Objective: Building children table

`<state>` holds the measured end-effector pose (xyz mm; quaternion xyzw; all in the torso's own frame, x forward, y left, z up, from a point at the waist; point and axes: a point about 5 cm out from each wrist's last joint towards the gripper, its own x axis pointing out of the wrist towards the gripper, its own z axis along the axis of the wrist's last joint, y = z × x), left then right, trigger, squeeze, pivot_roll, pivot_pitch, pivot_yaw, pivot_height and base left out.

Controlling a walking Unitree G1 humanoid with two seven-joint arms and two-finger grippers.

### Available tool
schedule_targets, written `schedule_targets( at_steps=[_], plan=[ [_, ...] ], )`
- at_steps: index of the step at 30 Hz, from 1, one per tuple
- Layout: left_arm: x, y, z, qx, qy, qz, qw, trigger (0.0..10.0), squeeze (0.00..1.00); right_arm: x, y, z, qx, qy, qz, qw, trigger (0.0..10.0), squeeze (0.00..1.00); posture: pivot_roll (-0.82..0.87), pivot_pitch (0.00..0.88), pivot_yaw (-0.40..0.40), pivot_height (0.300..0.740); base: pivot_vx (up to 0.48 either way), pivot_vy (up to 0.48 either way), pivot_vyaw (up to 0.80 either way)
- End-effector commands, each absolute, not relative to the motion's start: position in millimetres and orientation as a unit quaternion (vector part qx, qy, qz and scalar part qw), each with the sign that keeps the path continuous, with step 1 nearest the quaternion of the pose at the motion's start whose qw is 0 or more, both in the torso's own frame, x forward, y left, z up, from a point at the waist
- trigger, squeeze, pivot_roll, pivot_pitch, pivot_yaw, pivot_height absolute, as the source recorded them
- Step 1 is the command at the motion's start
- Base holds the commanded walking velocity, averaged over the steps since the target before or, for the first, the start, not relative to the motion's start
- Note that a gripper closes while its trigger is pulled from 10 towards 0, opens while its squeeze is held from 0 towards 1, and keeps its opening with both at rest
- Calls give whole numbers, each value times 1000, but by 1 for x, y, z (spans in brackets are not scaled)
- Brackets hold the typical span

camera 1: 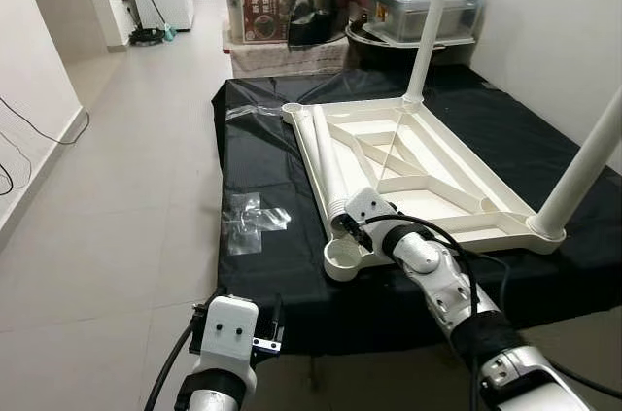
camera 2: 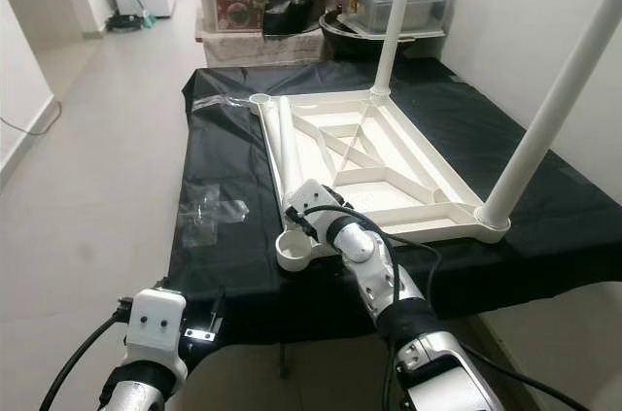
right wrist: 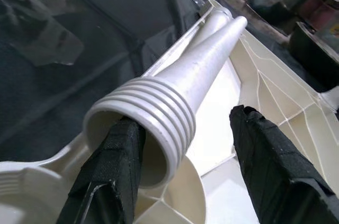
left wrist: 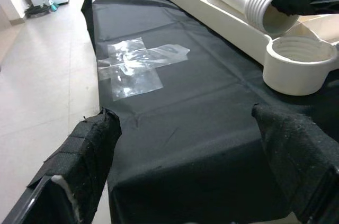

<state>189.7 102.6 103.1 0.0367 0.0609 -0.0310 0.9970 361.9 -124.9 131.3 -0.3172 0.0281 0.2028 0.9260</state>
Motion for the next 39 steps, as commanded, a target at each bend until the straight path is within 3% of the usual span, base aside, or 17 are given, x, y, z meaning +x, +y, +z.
schedule_targets(
  at_steps=[1, 14, 15, 18, 19, 30, 33, 34, 39],
  plan=[
    [189, 102, 106, 34, 58, -31, 997, 10000, 0, 364, -120, 131, -325, 25, 195, 925, 10000, 0, 56, 21, -30, 740, 0, 0, 0],
    [189, 102, 107, 33, 57, -30, 997, 10000, 0, 365, -116, 120, -315, 39, 152, 936, 10000, 0, 64, 25, -37, 740, 0, 0, 0],
    [189, 102, 107, 33, 57, -30, 997, 10000, 0, 366, -115, 120, -315, 38, 153, 936, 2118, 0, 64, 25, -37, 740, 0, 0, 0],
    [189, 102, 107, 33, 57, -30, 997, 10000, 0, 366, -113, 119, -316, 37, 156, 935, 2118, 0, 64, 25, -37, 740, 0, 0, 0],
    [189, 102, 107, 33, 56, -30, 997, 10000, 0, 367, -113, 120, -311, 35, 151, 938, 0, 0, 64, 25, -37, 740, 0, 0, 0],
    [191, 103, 106, 33, 56, -27, 998, 10000, 0, 372, -118, 122, -251, 40, 112, 961, 0, 0, 68, 16, -40, 740, 0, 0, 0],
    [191, 104, 106, 33, 55, -26, 998, 10000, 0, 373, -120, 125, -206, 42, 110, 971, 0, 0, 68, 13, -40, 740, 0, 0, 0],
    [193, 107, 107, 28, 52, -21, 998, 10000, 0, 376, -124, 133, -130, 32, 113, 985, 0, 0, 68, 9, -40, 740, 0, 0, 0],
    [194, 112, 108, 15, 50, -9, 999, 10000, 0, 380, -130, 145, -27, 18, 119, 992, 0, 0, 69, 7, -38, 740, 0, 0, 0]
  ],
)
